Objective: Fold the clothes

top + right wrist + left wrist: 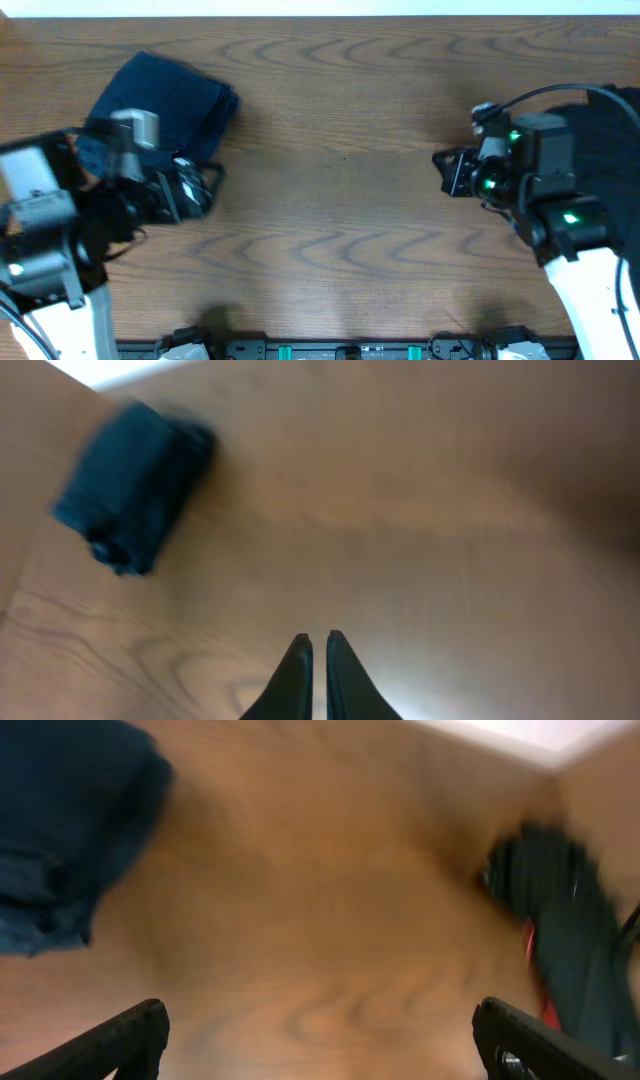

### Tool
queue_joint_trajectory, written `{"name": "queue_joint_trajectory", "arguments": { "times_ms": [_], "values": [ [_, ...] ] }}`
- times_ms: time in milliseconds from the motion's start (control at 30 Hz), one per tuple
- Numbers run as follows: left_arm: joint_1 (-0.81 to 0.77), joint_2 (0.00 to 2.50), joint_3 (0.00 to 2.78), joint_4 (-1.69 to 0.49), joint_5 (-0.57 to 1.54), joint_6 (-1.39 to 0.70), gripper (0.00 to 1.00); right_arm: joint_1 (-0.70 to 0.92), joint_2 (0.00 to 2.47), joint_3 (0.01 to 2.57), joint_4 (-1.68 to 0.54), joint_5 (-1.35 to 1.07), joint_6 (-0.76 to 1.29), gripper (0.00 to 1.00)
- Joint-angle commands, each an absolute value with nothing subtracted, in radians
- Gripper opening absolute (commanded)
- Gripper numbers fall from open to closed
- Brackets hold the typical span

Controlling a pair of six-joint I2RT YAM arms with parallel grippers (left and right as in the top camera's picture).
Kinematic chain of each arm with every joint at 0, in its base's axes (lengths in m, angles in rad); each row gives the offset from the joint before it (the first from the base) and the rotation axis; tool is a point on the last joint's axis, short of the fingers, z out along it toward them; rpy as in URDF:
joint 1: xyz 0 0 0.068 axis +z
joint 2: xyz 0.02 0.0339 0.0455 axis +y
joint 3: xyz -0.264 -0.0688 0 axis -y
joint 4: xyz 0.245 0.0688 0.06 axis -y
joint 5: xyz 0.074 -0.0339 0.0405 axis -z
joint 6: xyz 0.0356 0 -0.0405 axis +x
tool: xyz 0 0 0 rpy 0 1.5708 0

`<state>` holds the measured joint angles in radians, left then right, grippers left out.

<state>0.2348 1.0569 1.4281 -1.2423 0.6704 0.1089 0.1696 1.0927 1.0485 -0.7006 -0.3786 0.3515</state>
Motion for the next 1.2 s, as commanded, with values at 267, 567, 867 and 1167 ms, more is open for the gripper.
{"name": "queue_joint_trajectory", "arguments": {
  "times_ms": [267, 567, 867, 1167],
  "values": [
    [-0.178, 1.041, 1.435, -1.364, 0.089, 0.077, 0.98, 0.213, 0.946, 1.167, -0.692, -0.39, 0.272, 0.99],
    [-0.178, 1.058, 1.435, -1.364, 0.089, 0.077, 0.98, 0.213, 0.948, 1.166, -0.762, -0.402, 0.276, 0.99],
    [-0.178, 1.058, 1.435, -1.365, 0.089, 0.077, 0.98, 0.213, 0.948, 1.166, -0.863, -0.418, 0.271, 0.99],
    [-0.178, 1.058, 1.435, -1.364, 0.089, 0.077, 0.98, 0.216, 0.862, 1.134, -0.824, -0.156, 0.139, 0.99]
  ]
}}
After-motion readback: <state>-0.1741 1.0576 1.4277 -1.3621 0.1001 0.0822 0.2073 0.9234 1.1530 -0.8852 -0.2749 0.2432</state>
